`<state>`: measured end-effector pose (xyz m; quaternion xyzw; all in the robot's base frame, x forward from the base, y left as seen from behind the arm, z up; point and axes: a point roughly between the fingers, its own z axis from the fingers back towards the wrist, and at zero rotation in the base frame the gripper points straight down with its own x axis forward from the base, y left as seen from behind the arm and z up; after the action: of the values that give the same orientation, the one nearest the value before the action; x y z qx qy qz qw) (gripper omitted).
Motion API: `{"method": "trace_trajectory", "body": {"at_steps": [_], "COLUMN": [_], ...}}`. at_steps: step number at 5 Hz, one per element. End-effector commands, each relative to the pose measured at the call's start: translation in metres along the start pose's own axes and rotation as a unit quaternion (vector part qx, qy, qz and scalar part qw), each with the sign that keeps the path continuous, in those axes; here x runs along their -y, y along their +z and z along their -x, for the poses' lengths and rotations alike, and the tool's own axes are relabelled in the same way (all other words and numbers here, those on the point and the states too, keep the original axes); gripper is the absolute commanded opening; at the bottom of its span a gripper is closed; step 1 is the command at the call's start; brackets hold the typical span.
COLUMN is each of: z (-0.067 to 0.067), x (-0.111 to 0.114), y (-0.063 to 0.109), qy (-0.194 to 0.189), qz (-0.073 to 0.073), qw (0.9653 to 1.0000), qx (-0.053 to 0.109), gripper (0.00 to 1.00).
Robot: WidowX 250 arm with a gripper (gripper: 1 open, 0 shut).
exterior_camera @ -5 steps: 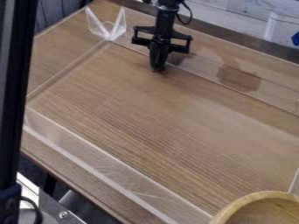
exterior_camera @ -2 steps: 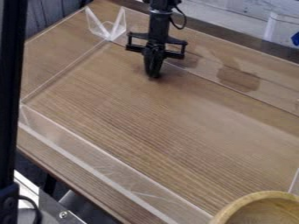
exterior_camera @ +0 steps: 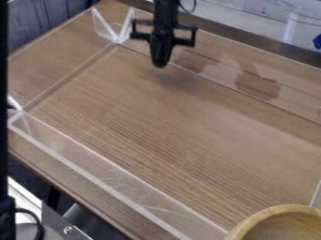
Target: Remove the green block from inside the brown bowl and put it on the table
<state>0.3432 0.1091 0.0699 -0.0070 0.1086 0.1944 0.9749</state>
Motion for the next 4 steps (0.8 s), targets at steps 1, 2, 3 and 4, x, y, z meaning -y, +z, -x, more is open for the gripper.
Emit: {"method": "trace_trajectory", "body": {"at_steps": [1, 2, 3, 4], "z": [0.010, 0.015, 0.013, 0.011], "x": [-0.005, -0.008, -0.020, -0.032], "y": [0.056, 0.061, 0.053, 0.044], "qy": [-0.015, -0.020, -0.011, -0.002], "qz": [0.014, 0.013, 0.006, -0.001], "qw": [0.9980, 0.9977, 0.9980, 0.9982], "qx": [0.059, 0.064, 0.062, 0.059], "gripper": [0.00, 0.00, 0.00, 0.00]}}
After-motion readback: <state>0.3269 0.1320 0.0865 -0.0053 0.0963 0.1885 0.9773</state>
